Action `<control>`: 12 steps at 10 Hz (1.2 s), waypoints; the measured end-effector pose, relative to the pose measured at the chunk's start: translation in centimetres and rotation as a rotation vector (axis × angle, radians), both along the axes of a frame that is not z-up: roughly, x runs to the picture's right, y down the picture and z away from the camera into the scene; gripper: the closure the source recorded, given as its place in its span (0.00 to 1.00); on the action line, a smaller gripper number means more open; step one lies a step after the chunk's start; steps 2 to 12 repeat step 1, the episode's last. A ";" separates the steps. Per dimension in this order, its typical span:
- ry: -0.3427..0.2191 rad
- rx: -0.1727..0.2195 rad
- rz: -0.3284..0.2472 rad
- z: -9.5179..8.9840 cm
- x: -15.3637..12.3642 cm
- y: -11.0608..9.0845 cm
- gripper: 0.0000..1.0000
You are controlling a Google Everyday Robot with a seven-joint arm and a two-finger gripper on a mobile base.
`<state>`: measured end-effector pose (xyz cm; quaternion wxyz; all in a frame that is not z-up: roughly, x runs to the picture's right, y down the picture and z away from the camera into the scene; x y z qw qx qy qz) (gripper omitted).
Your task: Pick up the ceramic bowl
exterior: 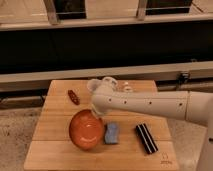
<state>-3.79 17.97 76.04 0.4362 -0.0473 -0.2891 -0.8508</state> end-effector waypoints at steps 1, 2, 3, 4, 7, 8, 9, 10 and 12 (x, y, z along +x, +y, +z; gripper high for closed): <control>0.000 0.000 -0.002 0.0 0.1 0.0 0.98; 0.000 0.000 -0.002 0.0 0.1 0.0 0.98; 0.000 0.000 -0.002 0.0 0.1 0.0 0.98; 0.000 0.000 -0.002 0.0 0.1 0.0 0.98; 0.000 0.000 -0.002 0.0 0.1 0.0 0.98; 0.000 0.000 -0.002 0.0 0.1 0.0 0.98; 0.000 0.000 -0.002 0.0 0.1 0.0 0.98; 0.000 0.000 -0.002 0.0 0.1 0.0 0.98; 0.000 0.000 -0.002 0.0 0.1 0.0 0.98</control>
